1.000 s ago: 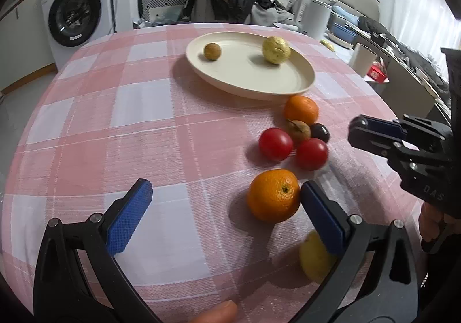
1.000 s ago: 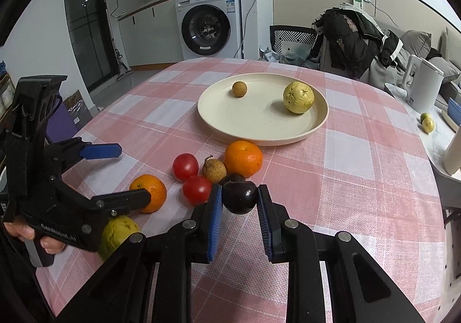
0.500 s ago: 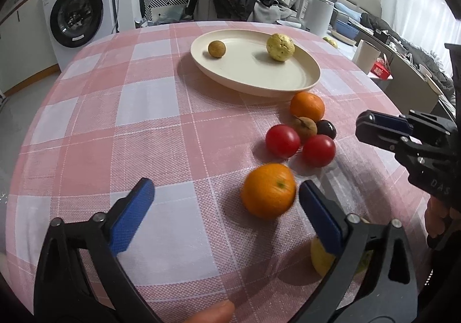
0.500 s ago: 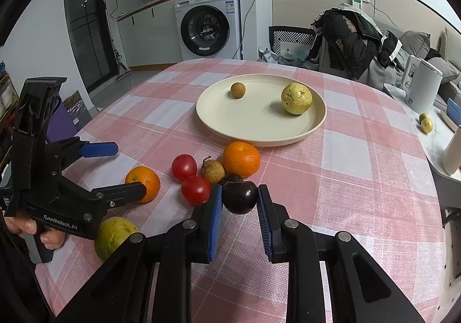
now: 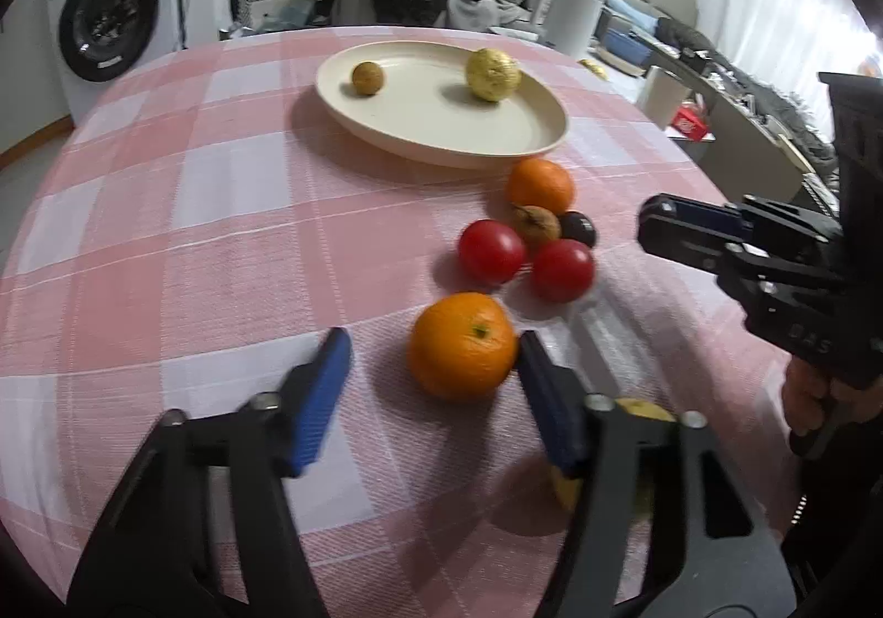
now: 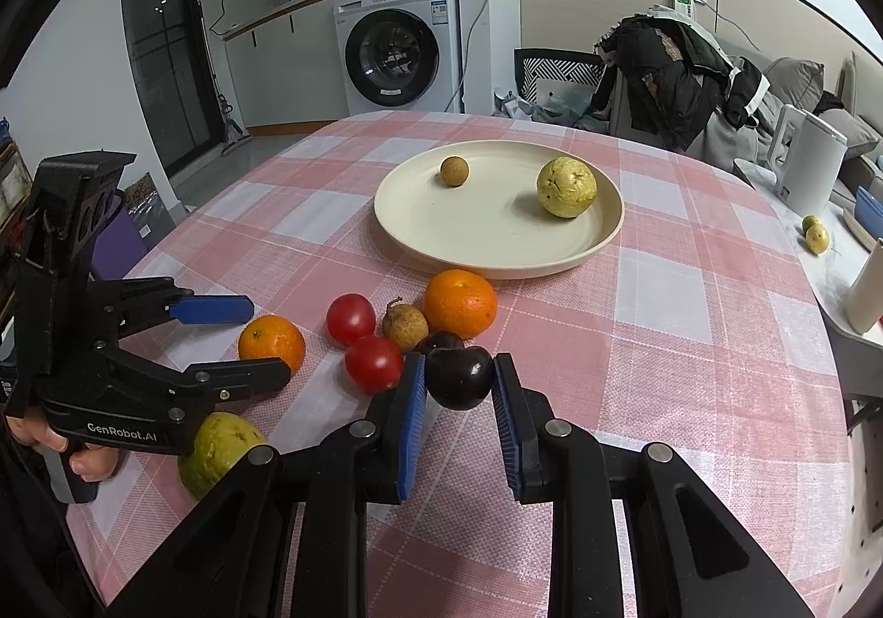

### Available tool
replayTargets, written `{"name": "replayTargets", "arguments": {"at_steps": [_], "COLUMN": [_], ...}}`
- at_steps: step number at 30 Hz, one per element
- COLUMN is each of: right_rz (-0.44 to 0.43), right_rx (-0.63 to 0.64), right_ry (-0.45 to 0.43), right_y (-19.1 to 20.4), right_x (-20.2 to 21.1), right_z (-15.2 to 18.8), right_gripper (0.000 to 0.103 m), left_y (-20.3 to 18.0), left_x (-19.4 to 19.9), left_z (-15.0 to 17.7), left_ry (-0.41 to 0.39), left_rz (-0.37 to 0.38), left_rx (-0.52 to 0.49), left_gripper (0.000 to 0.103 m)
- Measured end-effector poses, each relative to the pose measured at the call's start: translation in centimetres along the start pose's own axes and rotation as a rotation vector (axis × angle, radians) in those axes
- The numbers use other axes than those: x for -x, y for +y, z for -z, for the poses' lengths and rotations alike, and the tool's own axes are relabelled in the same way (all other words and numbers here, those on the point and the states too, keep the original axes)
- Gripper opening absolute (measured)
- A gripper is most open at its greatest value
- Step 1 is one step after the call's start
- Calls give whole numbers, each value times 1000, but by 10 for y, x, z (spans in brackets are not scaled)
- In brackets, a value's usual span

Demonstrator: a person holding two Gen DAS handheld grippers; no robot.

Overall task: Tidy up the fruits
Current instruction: 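Grasp the orange with the left tool while the right tool holds the plum, then carry the orange and plum onto the cream plate and open both tools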

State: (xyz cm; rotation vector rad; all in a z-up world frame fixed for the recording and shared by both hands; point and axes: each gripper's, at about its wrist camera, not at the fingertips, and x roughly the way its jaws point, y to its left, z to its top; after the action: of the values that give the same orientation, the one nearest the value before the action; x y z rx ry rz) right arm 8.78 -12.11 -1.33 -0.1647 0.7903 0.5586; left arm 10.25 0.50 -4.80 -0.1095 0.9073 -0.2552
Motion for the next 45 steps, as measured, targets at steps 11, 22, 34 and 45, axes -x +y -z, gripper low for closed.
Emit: {"name": "replayTargets", "arguments": {"at_steps": [11,22,34,45], "right_rz": [2,-24,-63,-70], "right_rx": [-1,-20,-96,-131], "right_ry": [0,-65,-159,-179], "right_y": [0,-5,-19,-30], "right_x": [0,10,18,3], "right_z": [0,-2,-15,-42], "right_gripper": [25,25,25,25], "left_y": [-12,-8,-11,-3], "left_x": [8,29,50,25], "left_z": [2,-7,-34,-62], "left_ry": [-27,-118,-243,-272], "left_rz": [1,-37,-86,-98], "left_rx": [-54,-37,-35,-3], "left_gripper": [36,36,36,36]}}
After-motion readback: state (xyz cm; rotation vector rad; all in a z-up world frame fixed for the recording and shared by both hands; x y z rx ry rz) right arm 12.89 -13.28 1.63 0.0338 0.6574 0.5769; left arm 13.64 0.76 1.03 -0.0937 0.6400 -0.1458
